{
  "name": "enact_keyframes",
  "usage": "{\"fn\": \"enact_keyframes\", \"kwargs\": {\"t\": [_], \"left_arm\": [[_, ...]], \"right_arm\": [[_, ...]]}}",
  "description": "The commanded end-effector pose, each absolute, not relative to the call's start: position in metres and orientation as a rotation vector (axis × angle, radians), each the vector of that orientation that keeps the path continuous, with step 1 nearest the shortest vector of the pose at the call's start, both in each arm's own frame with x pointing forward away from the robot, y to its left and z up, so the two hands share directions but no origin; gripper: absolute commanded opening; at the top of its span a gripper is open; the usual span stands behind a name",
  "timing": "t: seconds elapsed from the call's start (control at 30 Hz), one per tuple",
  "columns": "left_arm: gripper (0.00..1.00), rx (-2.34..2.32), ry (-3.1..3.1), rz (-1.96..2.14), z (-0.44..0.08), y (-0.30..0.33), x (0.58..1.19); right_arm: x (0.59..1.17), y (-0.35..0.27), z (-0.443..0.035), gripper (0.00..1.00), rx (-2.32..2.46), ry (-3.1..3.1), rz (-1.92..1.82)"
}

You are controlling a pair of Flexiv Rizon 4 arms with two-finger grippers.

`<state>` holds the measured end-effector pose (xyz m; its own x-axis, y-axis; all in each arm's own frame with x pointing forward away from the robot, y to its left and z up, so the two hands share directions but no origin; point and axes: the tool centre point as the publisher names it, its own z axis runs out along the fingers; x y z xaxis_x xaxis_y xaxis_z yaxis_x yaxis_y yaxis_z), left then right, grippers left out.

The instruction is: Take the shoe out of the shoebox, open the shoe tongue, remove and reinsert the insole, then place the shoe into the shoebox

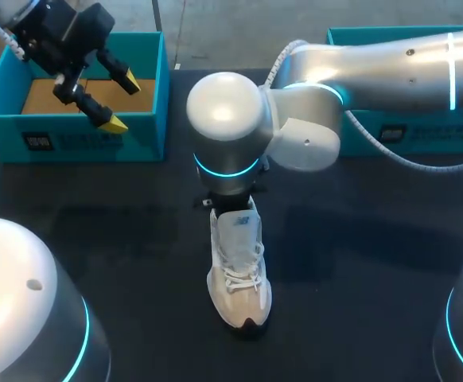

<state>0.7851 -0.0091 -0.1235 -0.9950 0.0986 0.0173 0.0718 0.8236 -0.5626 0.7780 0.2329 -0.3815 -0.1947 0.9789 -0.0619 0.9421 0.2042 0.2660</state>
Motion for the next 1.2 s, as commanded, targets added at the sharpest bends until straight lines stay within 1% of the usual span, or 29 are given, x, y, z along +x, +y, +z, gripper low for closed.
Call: {"fn": "enact_keyframes", "kwargs": {"t": [0.03,0.3,0.57,0.8,1.0,1.2], "left_arm": [[1.00,-0.139,-2.956,0.904,-0.123,-0.009,0.786],[1.00,-0.139,-2.956,0.904,-0.123,-0.009,0.786],[1.00,-0.139,-2.956,0.904,-0.123,-0.009,0.786],[1.00,-0.139,-2.956,0.904,-0.123,-0.009,0.786],[1.00,-0.139,-2.956,0.904,-0.123,-0.009,0.786],[1.00,-0.139,-2.956,0.904,-0.123,-0.009,0.786]], "right_arm": [[0.782,0.234,-0.371,0.00,1.823,2.253,0.252],[0.798,0.236,-0.391,0.00,1.823,2.286,0.199],[0.791,0.228,-0.407,0.00,1.858,2.305,0.139],[0.777,0.218,-0.391,0.00,1.868,2.299,0.102],[0.763,0.209,-0.361,0.00,1.893,2.330,0.063],[0.751,0.205,-0.354,0.00,1.944,2.436,-0.023]]}}
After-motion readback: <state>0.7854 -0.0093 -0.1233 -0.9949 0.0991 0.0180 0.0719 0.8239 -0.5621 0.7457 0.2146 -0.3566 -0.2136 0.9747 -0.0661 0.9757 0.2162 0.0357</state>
